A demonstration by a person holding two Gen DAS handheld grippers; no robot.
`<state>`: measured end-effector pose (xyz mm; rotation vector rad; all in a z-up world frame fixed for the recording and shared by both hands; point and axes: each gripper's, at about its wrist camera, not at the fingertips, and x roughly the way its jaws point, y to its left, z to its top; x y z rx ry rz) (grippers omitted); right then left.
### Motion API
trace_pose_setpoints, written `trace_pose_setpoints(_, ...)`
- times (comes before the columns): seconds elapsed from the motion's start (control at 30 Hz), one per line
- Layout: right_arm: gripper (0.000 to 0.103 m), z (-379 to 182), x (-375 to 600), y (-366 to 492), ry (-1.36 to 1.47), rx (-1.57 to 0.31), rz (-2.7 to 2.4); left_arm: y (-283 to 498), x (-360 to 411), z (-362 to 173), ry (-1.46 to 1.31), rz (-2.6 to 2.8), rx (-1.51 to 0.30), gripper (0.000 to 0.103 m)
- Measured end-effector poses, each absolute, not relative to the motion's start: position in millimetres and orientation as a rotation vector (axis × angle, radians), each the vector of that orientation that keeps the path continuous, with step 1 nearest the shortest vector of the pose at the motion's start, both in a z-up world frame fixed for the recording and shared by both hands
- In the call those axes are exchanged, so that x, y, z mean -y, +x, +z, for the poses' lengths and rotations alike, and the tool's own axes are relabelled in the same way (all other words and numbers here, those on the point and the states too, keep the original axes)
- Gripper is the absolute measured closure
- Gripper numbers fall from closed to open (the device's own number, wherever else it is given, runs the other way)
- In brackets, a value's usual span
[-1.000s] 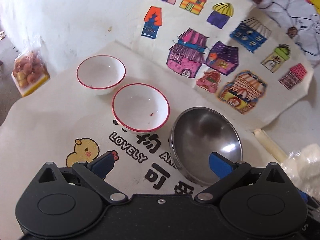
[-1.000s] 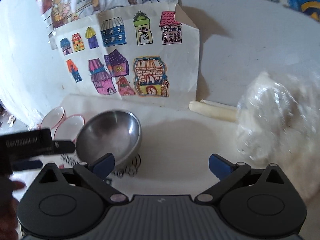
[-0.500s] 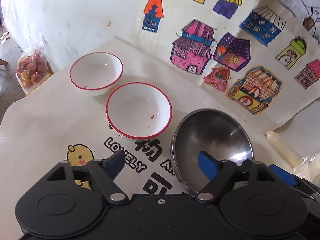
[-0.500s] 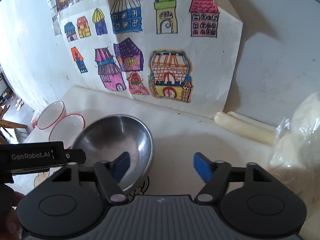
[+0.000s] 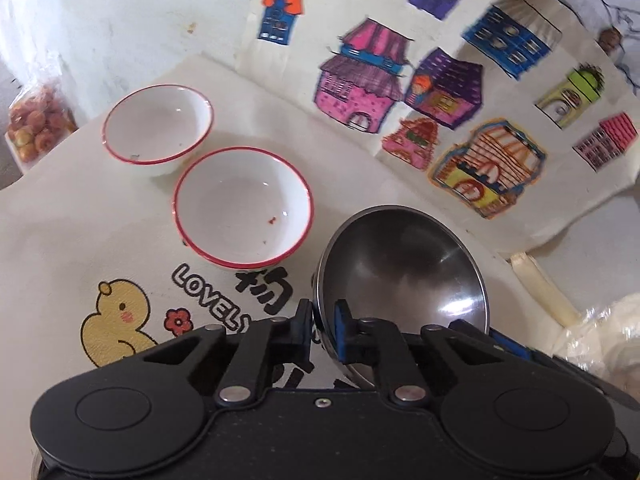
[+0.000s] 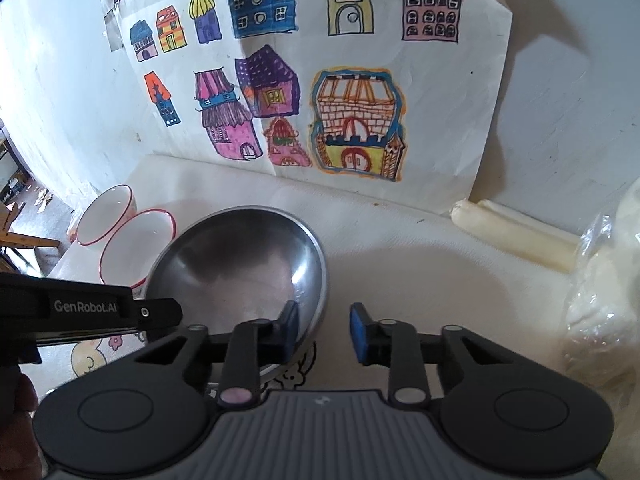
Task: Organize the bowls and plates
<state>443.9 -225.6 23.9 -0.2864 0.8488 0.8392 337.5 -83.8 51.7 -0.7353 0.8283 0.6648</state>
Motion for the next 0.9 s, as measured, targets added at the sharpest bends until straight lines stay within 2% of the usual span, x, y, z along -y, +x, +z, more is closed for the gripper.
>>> trace_pose_setpoints(0.03,0.086,24,225,443,-0.288,-0.848,0.838,338,85,52,-0.729,0.654,-0.831,0.091)
trace_pose_setpoints(0.07,0.087,24,224,442,-0.292,-0.847,0.836,338,86,52,-0.722,0.649,-0.836,0.091)
trace_pose_setpoints(0.5,0.087,32,245,422,-0.322,-0.885,0.787,328,102,56,-0.689,0.567,-0.937,0.091)
trace_pose_setpoints(0.6,0.087,31,248,417,-0.329,-0.890,0.788,326,100,57,-0.685,0.548,-0.932,0.086)
trace_pose_setpoints(0.7,0.080,32,252,416,-0.335,-0.872,0.772,324,96,62,-0.670,0.558,-0.925,0.082)
trace_pose_setpoints(0.9,0.073,44,253,422,-0.344,-0.809,0.749,316,88,76,-0.661,0.546,-0.905,0.075)
